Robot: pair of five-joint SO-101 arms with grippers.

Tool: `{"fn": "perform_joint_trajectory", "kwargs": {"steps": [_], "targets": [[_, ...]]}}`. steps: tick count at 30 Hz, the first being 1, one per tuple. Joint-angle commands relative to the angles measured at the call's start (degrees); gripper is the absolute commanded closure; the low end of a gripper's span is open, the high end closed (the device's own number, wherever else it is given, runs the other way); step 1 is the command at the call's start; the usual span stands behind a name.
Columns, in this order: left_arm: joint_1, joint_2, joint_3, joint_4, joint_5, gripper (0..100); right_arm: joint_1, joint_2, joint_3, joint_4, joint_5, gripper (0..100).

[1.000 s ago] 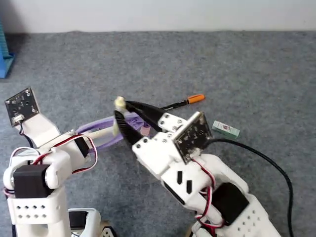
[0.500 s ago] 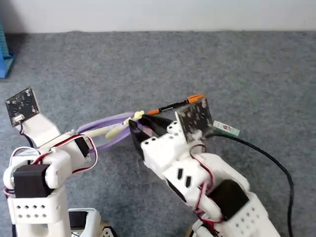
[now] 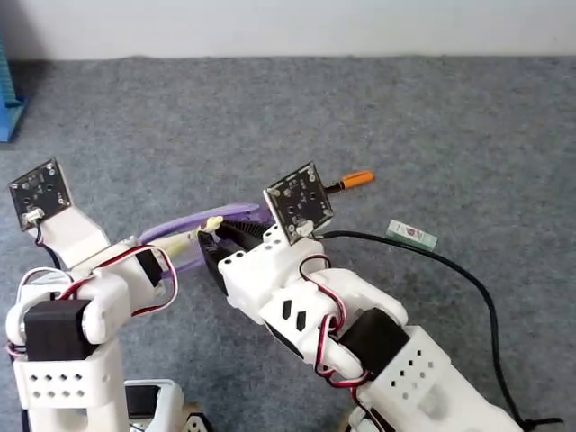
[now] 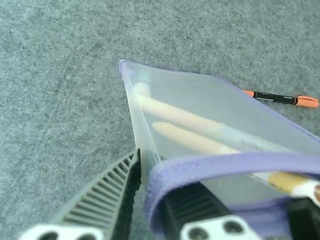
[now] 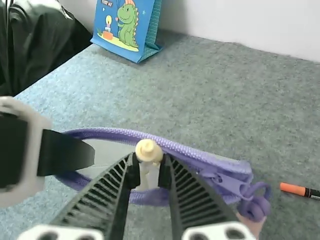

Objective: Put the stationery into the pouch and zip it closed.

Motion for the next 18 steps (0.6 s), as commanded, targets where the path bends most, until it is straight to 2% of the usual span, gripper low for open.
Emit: {"fn": "perform_joint_trajectory", "kwargs": {"steps": [1,7,10,13,18], "targets": [[0.1,0.1,-0.6,-1.5,0.6,99,-0.7,3.6,-1.0,-0.9,-0.4,99.1],[-0.1,0.2,-0.5,-1.5,0.6,99,-0.8,6.8,-1.0,-2.2,-0.3,96.9],[-0.3,0.2,-0.5,-1.5,0.6,98,-0.8,6.6,-1.1,0.1,-0.2,86.1],[-0.3,0.2,-0.5,-1.5,0.6,98,-0.9,6.5,-4.3,5.9,-0.3,76.0],[-0.3,0.2,-0.3,-1.5,0.6,98,-0.7,6.5,-16.4,16.0,-0.5,75.3]]}}
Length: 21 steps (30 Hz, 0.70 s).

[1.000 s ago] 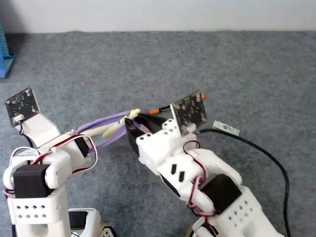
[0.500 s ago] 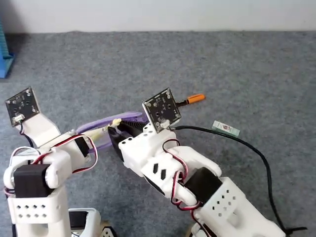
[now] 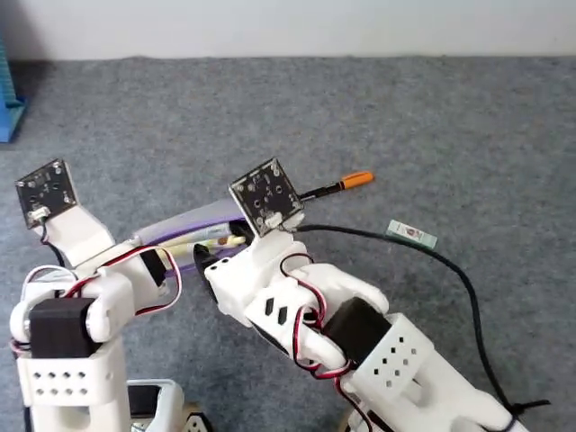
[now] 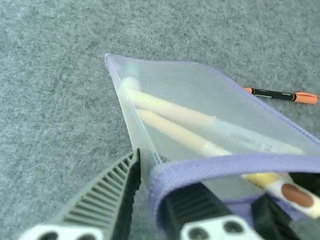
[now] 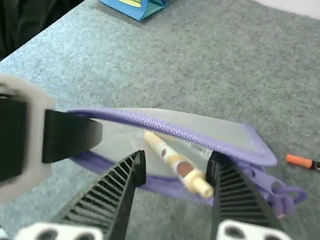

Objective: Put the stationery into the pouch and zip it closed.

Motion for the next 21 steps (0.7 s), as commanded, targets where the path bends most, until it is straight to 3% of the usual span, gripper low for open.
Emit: {"fn": "perform_joint_trajectory", "kwargs": {"steps": [1,7,13,15,21], "targets": [[-0.4,0.1,-0.3,-1.3,0.6,98,0.9,-0.5,-10.0,7.2,-0.5,75.3],[-0.4,0.1,-0.4,-1.3,0.6,98,7.2,-0.5,-20.6,14.1,-0.6,77.5],[-0.4,0.1,-0.4,-1.3,0.6,98,12.9,-0.5,-26.2,17.5,-0.6,99.8],[-0.4,0.1,-0.4,-1.3,0.6,98,13.1,-0.4,-26.2,19.4,-0.8,95.7],[-0.4,0.1,-0.4,-1.3,0.6,98,10.5,0.5,-25.2,17.9,-7.2,99.1]]}}
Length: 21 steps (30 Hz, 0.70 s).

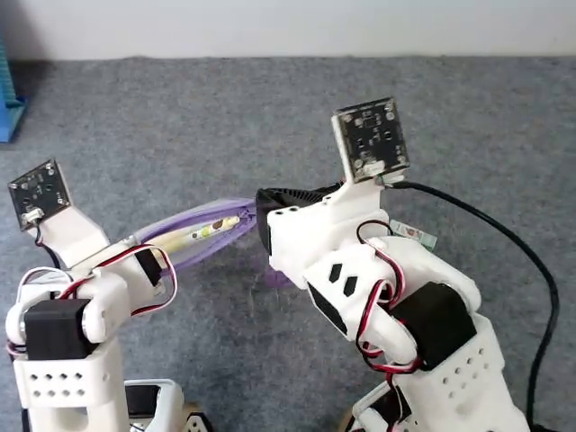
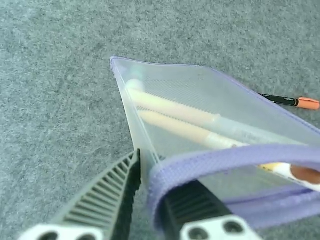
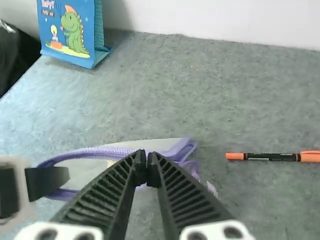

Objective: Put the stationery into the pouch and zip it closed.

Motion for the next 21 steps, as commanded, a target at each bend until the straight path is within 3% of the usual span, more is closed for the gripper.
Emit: {"fn": "perform_joint_trajectory", "kwargs": {"steps": [1,11,16,21], "targets": [[0.0,0.1,-0.4,-1.3,0.6,98,-2.7,0.9,-1.0,-2.1,-2.8,99.1],[0.0,0.0,-0.3,-1.3,0.6,98,-6.4,18.9,8.5,-16.6,-5.7,99.1],[0.0,0.0,-0.4,-1.3,0.6,99,-5.0,18.1,-2.3,-12.7,-5.5,99.1],[0.0,0.0,-0.5,-1.3,0.6,99,-1.3,14.1,-12.1,-1.1,-2.9,99.1]]}}
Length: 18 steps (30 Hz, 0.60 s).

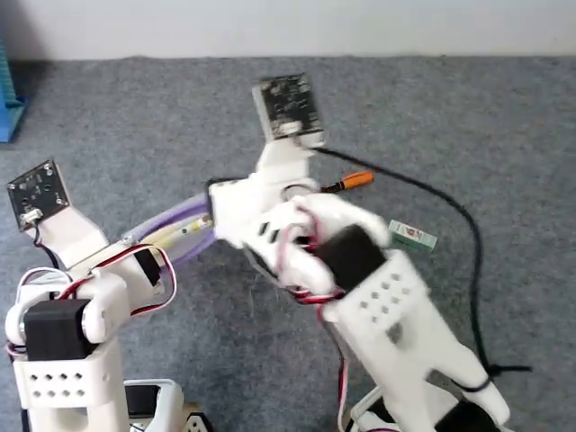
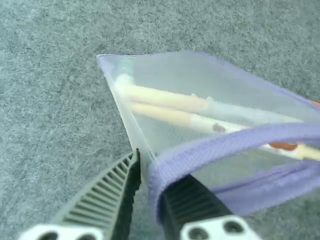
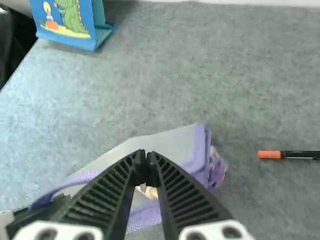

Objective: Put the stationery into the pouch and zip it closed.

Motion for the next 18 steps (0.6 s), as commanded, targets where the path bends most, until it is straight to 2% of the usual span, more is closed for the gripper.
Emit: {"fn": "perform_joint_trajectory", "kwargs": {"steps": [1,6,10,14,16,18], "targets": [[0.1,-0.1,-0.5,-1.3,0.4,99,2.6,-4.2,-7.1,8.3,2.4,99.1],[0.2,-0.2,-0.5,-1.3,0.4,99,2.5,-4.5,-6.1,14.5,2.2,99.1],[0.2,-0.4,-0.5,-1.1,0.4,99,-1.1,0.2,0.4,6.7,-1.1,99.1],[0.0,-0.4,-0.5,-1.0,0.4,99,-3.7,7.5,4.5,-3.8,-0.3,99.1],[0.0,-0.4,-0.5,-1.0,0.4,99,-3.6,10.0,3.8,-4.7,0.9,99.1],[0.0,-0.4,-0.5,-1.0,0.4,99,-2.5,9.4,1.1,-1.3,1.5,99.1]]}}
